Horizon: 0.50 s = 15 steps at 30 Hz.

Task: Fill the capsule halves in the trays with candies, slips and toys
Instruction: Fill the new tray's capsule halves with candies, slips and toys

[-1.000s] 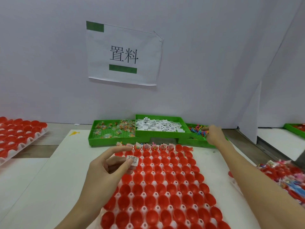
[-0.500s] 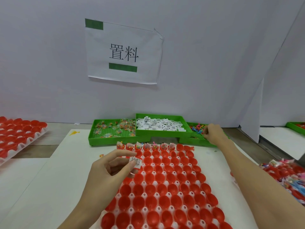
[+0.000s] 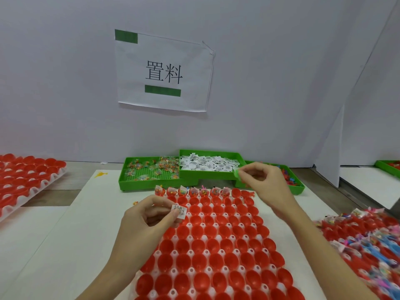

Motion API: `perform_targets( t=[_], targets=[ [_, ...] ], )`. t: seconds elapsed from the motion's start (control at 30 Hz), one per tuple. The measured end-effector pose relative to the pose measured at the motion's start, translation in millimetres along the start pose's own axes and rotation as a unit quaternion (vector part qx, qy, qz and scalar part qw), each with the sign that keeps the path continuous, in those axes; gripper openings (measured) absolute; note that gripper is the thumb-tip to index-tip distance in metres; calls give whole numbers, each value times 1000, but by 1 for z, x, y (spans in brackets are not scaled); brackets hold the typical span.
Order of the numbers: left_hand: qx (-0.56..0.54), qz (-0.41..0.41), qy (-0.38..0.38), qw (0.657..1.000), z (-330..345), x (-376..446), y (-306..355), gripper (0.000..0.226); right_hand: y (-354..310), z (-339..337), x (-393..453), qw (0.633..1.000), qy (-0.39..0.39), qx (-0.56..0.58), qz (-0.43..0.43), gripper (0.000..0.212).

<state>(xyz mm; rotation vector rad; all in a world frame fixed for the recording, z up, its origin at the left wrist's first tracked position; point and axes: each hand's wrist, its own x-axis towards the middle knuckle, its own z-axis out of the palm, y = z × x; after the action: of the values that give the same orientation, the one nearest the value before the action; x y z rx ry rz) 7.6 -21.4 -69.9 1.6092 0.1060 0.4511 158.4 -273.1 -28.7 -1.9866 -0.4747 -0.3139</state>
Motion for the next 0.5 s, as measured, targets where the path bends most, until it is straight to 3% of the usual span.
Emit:
perform_targets(
  t=[0.17, 0.3, 0.5],
  targets=[
    [-31, -26, -30, 999, 1, -4, 7, 8, -54, 32, -62, 967, -229, 88, -67, 13],
    [-49, -41, -64, 996, 3, -7, 10, 8, -57, 52, -77, 973, -214, 29, -85, 12],
    [-102, -87, -111, 985, 1, -5, 10, 8, -55, 51, -82, 982, -161, 29, -92, 12]
  ],
)
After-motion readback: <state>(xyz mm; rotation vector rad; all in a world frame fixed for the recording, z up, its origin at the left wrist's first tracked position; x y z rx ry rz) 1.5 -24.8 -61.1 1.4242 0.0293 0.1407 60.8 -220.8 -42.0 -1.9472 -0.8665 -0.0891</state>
